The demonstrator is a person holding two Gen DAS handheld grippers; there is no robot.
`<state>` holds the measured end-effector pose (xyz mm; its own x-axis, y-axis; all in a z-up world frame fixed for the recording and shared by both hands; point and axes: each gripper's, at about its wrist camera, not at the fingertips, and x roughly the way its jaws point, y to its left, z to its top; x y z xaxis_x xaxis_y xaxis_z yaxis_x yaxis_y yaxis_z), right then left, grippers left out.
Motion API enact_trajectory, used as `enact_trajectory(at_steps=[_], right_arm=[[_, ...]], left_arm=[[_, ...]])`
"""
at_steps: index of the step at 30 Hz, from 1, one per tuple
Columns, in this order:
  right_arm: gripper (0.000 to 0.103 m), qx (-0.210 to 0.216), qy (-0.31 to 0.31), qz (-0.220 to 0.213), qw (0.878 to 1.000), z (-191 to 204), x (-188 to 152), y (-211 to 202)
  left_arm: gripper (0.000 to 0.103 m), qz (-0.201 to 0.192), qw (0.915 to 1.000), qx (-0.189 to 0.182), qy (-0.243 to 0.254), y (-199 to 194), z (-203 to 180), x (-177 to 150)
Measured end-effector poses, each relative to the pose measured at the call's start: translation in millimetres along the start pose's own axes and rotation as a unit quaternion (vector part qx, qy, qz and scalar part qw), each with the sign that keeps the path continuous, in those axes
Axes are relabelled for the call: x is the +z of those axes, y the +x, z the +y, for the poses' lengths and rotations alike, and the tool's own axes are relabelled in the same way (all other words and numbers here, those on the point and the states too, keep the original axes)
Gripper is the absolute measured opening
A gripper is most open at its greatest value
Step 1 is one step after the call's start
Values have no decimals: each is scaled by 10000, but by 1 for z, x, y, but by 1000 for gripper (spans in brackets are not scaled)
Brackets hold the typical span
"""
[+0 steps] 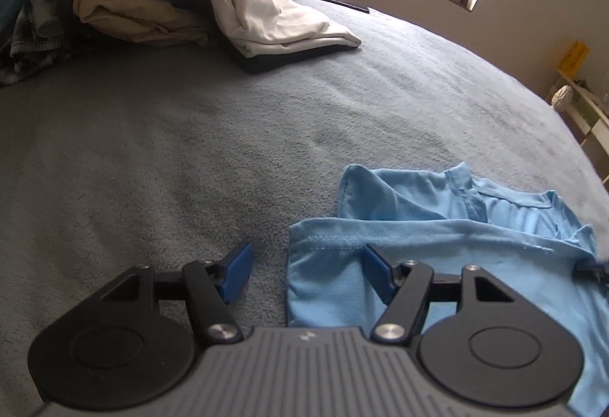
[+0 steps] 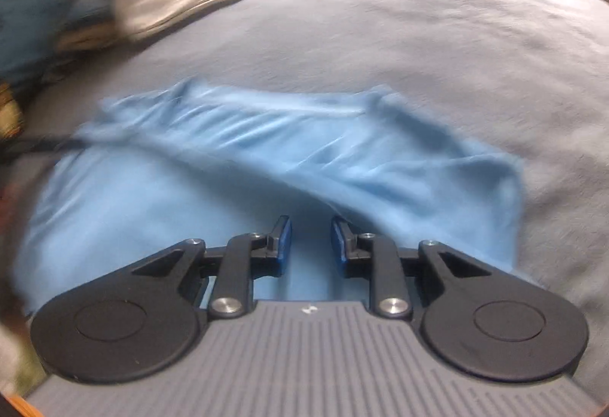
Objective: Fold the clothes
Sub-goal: 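Smooth the folded shirt edge with the left gripper and hold open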
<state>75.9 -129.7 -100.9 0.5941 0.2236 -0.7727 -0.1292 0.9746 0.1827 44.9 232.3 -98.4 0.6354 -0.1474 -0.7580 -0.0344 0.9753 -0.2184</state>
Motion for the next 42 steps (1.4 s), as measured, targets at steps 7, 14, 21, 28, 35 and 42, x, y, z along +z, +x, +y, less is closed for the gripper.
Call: enact_trajectory(at_steps=[7, 14, 21, 28, 35, 42], right_arm=[[22, -25, 847, -855, 9927, -51, 25, -29], [22, 783, 254, -73, 9966, -50, -22, -70], [22, 10, 1092, -300, 9936, -95, -22, -51], [29, 201, 1712, -1274, 9768, -124, -14, -85], [42, -14, 1630, -889, 9826, -136, -33, -79], [44, 261, 1610, -539, 9851, -147, -33, -52]], left_arm=[[66, 43, 9999, 98, -23, 0, -1, 3], [66, 103, 9997, 214, -3, 2, -4, 4], [67, 158, 9995, 261, 48, 2, -5, 6], [66, 166, 9996, 193, 91, -3, -5, 7], [67, 29, 9998, -171, 140, -17, 6, 5], [69, 175, 9986, -364, 335, -9, 8, 7]])
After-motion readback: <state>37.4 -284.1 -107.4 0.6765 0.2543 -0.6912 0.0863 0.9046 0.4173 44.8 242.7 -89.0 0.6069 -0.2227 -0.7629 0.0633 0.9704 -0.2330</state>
